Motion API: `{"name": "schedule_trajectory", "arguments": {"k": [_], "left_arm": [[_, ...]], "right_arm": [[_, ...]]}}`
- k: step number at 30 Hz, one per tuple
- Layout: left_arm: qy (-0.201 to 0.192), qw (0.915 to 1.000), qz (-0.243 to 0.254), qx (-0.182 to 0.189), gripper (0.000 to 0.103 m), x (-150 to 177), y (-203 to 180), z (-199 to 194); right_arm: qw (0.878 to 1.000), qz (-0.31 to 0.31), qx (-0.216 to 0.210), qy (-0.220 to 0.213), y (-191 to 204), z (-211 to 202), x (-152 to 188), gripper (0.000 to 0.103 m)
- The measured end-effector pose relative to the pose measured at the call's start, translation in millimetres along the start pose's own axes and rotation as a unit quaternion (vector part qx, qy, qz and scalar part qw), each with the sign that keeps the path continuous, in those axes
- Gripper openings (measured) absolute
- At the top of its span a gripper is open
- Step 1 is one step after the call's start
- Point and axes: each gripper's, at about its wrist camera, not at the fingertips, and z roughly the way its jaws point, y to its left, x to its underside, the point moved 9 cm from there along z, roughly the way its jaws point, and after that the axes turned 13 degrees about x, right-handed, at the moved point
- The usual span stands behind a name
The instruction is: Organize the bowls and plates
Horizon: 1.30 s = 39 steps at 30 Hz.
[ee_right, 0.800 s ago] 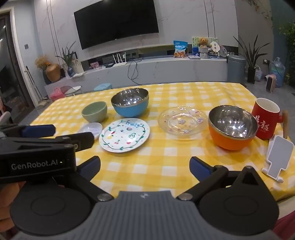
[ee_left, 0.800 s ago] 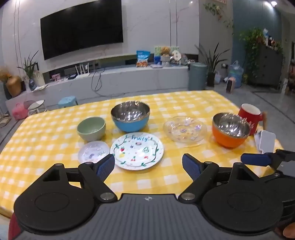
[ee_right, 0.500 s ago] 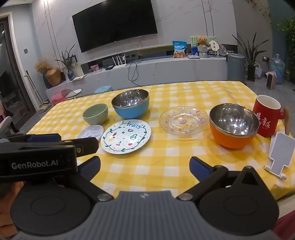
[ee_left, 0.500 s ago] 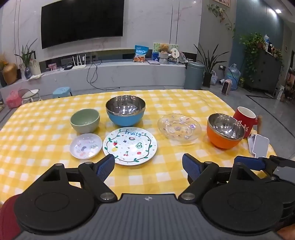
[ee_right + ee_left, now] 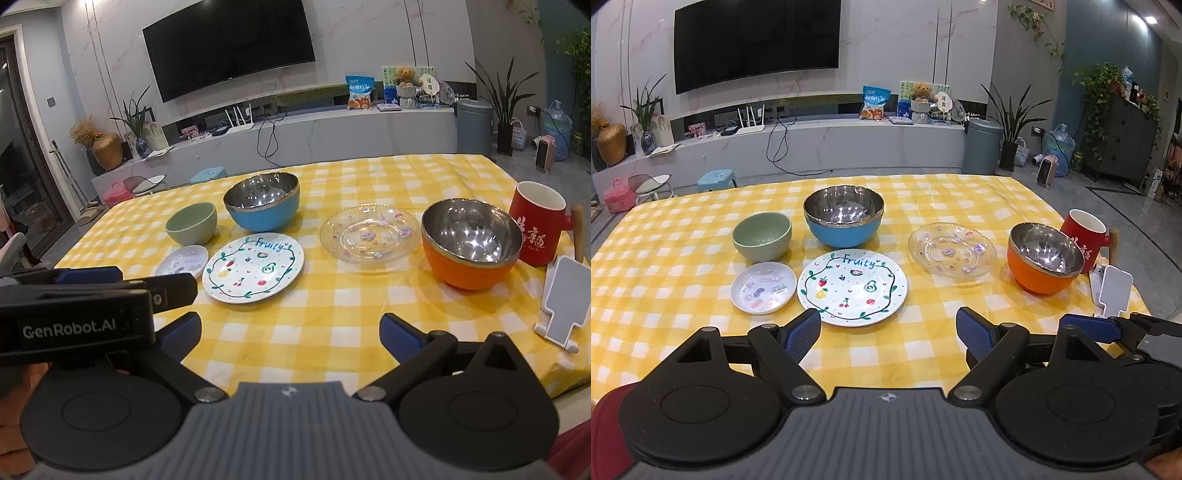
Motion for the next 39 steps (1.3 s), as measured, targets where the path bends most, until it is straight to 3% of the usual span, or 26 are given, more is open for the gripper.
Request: {"name": "schedule_trajectory", "arguments": {"k": [39], "left_arm": [[0.021, 0.9997, -0.006, -0.008, 0.097, 6.5, 3.7, 8.9]], "right_arm": [[0.999, 0.023, 0.0, 0.03, -2.0, 12.8, 10.2, 0.101]]}}
